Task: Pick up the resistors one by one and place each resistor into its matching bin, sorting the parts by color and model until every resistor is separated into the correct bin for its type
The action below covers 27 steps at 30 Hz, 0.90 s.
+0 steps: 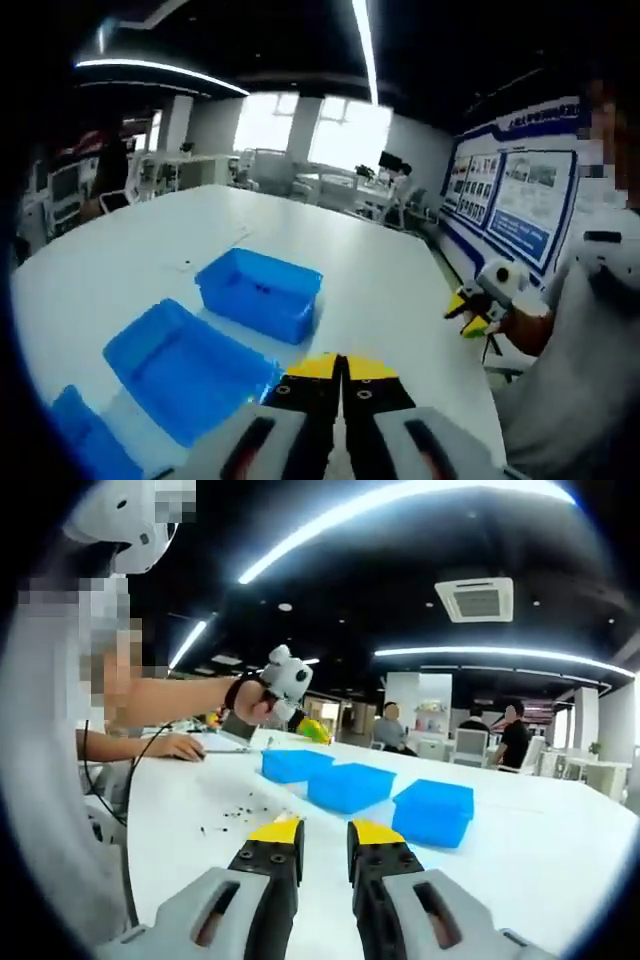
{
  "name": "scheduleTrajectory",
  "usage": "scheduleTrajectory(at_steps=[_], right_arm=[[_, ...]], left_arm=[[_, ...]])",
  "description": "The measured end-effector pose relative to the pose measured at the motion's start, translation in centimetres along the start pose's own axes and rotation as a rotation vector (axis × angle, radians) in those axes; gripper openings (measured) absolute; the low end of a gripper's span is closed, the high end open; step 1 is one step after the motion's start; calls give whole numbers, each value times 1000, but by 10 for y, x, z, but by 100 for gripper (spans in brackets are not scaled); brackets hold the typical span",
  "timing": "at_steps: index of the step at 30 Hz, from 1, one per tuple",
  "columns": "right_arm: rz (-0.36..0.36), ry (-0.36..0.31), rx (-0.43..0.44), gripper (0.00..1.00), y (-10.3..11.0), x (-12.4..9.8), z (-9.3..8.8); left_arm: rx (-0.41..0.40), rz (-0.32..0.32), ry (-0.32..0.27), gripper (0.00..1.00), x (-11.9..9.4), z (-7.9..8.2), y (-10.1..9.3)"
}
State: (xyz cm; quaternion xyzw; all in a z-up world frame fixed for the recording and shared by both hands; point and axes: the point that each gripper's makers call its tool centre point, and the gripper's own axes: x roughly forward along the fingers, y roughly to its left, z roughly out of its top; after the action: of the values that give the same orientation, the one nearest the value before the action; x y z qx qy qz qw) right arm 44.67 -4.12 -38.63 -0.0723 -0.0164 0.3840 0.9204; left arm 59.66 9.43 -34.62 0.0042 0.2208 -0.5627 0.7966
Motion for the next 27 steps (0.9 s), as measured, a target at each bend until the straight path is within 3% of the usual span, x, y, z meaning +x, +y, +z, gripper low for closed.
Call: scheduleTrajectory(at_steps=[3, 6, 7, 10, 14, 22, 27], right_arm=[[2, 3, 1, 20, 0, 0, 0], [6, 7, 1, 20, 1, 1, -1], [7, 8, 1, 20, 2, 2, -1], [10, 8, 5, 20, 4, 1, -1], [10, 17, 13, 20, 6, 0, -4], [1, 20, 14, 20, 5, -1, -4], [6, 19, 16, 20, 7, 1, -4]], left_arm=[[-64, 138, -109, 4, -5, 16, 33], [-153, 315, -166, 5, -10, 12, 68], [-171, 336, -163, 9, -10, 9, 73], [-197, 344, -136, 17, -6, 0, 73], [-143, 394, -120, 18, -9, -2, 72], [-94, 363, -114, 18, -14, 2, 60], [52, 284, -5, 18, -8, -9, 36]])
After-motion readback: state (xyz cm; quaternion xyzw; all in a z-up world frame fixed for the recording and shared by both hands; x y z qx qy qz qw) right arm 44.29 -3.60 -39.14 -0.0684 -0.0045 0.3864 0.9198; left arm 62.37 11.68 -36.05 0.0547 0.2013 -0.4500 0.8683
